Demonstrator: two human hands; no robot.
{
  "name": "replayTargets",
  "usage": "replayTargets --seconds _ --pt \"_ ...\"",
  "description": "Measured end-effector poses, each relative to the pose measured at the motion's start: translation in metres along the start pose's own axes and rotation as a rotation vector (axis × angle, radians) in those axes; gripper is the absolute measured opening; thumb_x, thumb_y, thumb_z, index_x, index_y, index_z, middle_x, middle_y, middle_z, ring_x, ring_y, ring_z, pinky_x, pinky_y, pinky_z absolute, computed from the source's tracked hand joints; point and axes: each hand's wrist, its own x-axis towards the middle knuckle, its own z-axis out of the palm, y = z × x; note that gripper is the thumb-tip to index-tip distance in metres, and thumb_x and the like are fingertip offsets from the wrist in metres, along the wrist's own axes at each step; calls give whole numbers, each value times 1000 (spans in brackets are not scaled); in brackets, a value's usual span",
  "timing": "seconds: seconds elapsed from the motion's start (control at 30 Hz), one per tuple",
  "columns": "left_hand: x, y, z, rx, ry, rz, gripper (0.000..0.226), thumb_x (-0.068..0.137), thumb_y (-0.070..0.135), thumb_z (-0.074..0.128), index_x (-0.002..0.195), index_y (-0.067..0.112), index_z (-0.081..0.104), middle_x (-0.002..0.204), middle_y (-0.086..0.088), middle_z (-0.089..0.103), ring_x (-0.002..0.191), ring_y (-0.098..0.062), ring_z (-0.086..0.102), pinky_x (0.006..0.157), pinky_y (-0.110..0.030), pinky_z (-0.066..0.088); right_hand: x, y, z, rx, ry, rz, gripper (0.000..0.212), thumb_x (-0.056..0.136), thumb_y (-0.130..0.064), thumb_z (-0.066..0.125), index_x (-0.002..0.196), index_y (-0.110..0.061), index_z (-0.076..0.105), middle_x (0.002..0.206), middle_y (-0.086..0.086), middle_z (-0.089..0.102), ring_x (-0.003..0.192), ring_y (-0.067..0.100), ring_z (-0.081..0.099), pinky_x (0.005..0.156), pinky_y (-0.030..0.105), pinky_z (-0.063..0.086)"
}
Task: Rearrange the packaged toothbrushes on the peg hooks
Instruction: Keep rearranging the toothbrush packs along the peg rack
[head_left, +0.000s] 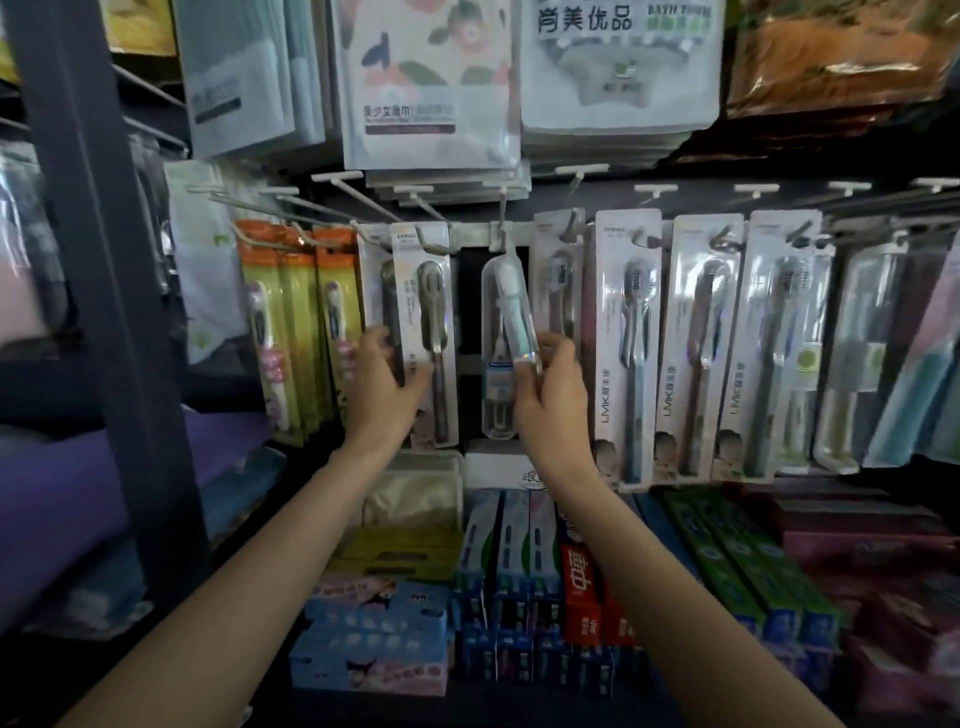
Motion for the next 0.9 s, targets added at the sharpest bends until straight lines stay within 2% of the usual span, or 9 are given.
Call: replayTargets --seconds 0.07,0.1,0.17,0.23,0.3,0.37,0.4,0.63,0.9 --pt "10 1 8 25 35 -41 35 89 16 58 121 10 46 109 -5 59 100 -22 57 94 -41 45 2 0 -3 11 0 -21 28 97 -15 43 124 -7 40 110 6 54 87 15 56 67 19 48" --pt "14 1 9 36 39 -59 25 89 17 58 112 11 51 102 -5 61 96 -23 58 91 -41 46 4 -1 -4 28 -7 -22 27 97 -14 43 123 -6 40 101 0 54 78 11 55 62 16 48" --pt "17 3 8 -37 28 -73 5 89 14 57 92 10 56 88 0 57 87 -16 56 82 -28 46 5 -1 -5 54 -20 -10 26 97 -13 43 122 -6 41 88 -12 49 67 5 52 57 15 48" --pt "14 5 2 -120 5 -89 15 91 12 55 76 13 54 78 5 51 75 -4 49 69 -17 38 7 0 -5 76 -32 2 26 97 -14 43 121 -7 41 86 -14 49 68 6 55 59 18 50" --pt "14 -4 -10 -194 -33 -88 6 91 14 56 87 17 60 90 5 58 86 -3 53 78 -16 41 7 1 -4 121 -50 25 25 97 -16 44 121 -10 42 89 -10 52 76 12 59 66 25 54" --pt "14 -11 -22 -190 -78 -92 29 89 20 58 116 9 59 118 -4 60 112 -15 53 99 -34 42 7 2 -4 176 -71 64 25 97 -17 44 121 -13 41 87 -10 53 77 13 60 68 28 54" --pt "14 -10 -28 -203 -109 -80 34 88 22 59 120 9 57 122 -5 59 116 -19 51 102 -40 39 6 2 -5 202 -81 74 24 97 -17 44 121 -14 41 86 -10 54 77 14 60 67 28 53" --pt "13 -10 -45 -254 -200 -45 15 89 15 57 99 26 61 108 3 64 110 -16 56 95 -33 42 1 3 -1 288 -100 13 18 97 -14 44 113 -18 40 90 -10 52 74 7 54 73 41 51" --pt "4 -1 -56 -286 -190 -51 19 89 14 57 106 21 60 109 3 64 106 -14 58 90 -30 46 -9 12 1 161 50 -246 27 95 -25 42 120 -16 41 98 8 50 79 18 51 66 29 47"
